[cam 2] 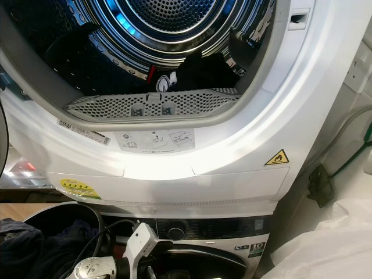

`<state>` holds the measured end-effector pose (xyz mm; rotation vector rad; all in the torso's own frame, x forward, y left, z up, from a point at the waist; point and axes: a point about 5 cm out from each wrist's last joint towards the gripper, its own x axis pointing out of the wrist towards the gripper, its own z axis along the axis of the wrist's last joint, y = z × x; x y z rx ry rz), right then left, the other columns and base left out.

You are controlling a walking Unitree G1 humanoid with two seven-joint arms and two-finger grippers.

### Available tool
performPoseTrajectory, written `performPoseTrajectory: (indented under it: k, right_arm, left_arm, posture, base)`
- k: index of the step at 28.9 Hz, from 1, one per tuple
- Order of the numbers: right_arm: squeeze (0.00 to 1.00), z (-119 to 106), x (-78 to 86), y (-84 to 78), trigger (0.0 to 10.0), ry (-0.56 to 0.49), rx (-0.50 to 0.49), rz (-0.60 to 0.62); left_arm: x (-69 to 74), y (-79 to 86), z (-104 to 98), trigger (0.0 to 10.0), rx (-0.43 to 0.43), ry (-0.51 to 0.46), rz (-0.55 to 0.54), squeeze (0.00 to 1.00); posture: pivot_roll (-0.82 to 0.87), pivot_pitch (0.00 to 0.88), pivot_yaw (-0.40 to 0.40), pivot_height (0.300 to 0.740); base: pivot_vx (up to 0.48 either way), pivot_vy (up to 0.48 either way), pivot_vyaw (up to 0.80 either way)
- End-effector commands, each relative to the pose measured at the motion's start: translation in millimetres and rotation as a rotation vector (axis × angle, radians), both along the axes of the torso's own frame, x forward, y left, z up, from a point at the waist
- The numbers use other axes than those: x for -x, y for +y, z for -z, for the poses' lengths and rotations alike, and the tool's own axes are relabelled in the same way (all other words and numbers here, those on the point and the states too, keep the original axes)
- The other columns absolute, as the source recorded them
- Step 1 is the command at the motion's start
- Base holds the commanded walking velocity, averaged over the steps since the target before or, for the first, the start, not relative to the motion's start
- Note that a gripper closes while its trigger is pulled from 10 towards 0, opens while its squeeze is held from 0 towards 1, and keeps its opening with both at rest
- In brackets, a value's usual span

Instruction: Clothes washing

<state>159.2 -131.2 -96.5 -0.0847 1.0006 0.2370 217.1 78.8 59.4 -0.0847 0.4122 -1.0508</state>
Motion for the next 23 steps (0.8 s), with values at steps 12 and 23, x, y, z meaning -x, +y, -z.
performPoseTrajectory:
  k: [12,23]
  right_arm:
    - [0.00,-1.3,-2.7,4.8,10.0,-0.007,-0.014,0.003]
    - [0.00,-1.7,-3.7,5.9,10.0,-0.009,-0.016,0.008]
  left_arm:
    - [0.7,2.1,-2.2,10.0,0.001,0.015,0.004,0.00]
    - [2.3,4.4,-6.3,10.0,-0.001,0.012,0.007,0.00]
  posture:
    - [0.07,0.000,0.105,0.740]
    - [0.07,0.000,0.114,0.740]
  base:
    - [0.000,0.000,0.00]
    - [0.000,0.000,0.00]
